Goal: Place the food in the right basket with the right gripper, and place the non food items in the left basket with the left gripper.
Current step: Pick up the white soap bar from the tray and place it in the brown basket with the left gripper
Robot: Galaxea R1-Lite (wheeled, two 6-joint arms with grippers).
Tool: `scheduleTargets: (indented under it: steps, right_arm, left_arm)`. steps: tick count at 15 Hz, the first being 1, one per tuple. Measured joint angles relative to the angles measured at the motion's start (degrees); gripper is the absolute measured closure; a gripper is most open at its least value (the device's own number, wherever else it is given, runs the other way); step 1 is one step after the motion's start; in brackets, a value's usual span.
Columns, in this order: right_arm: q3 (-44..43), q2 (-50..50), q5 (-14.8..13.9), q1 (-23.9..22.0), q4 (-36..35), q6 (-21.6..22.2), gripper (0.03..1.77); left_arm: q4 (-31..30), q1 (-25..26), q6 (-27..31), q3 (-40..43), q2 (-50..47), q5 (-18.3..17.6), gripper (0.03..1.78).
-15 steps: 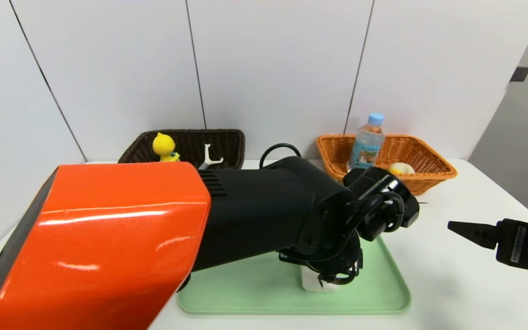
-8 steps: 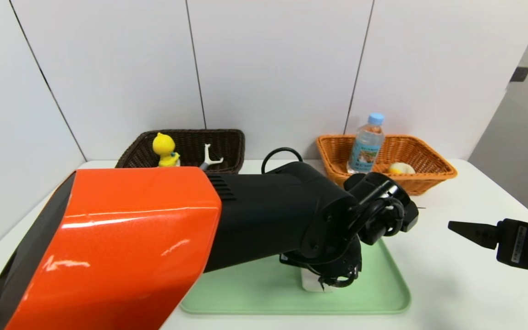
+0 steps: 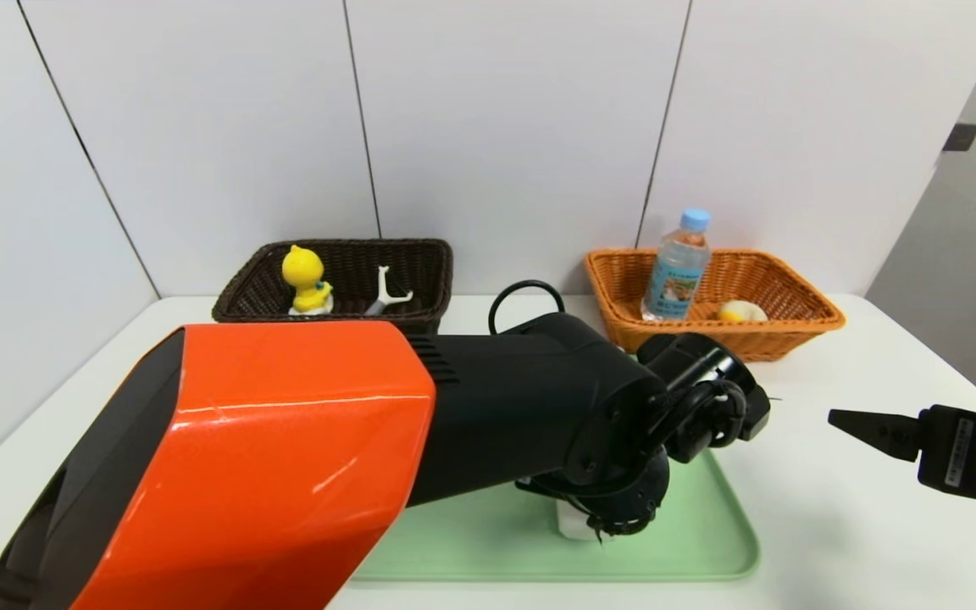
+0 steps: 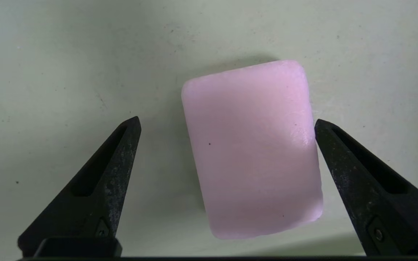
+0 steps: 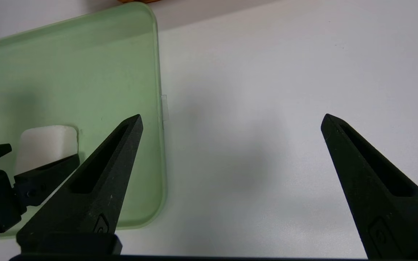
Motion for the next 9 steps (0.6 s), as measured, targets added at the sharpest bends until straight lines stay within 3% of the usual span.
scheduleTargets:
  steps: [7,9]
  right_arm:
    - [-0.3,0.0,0.0,0.0,0.0,-0.1,0.1]
    - [-0.4,0.0,0.0,0.0,0.0,-0.1,0.1]
  left_arm:
    - [-1.2,0.0,0.6,0.0,0.7,0.0,0.15]
    - [-1.4,0.0,0.6,0.0,0.9,-0.1,0.51]
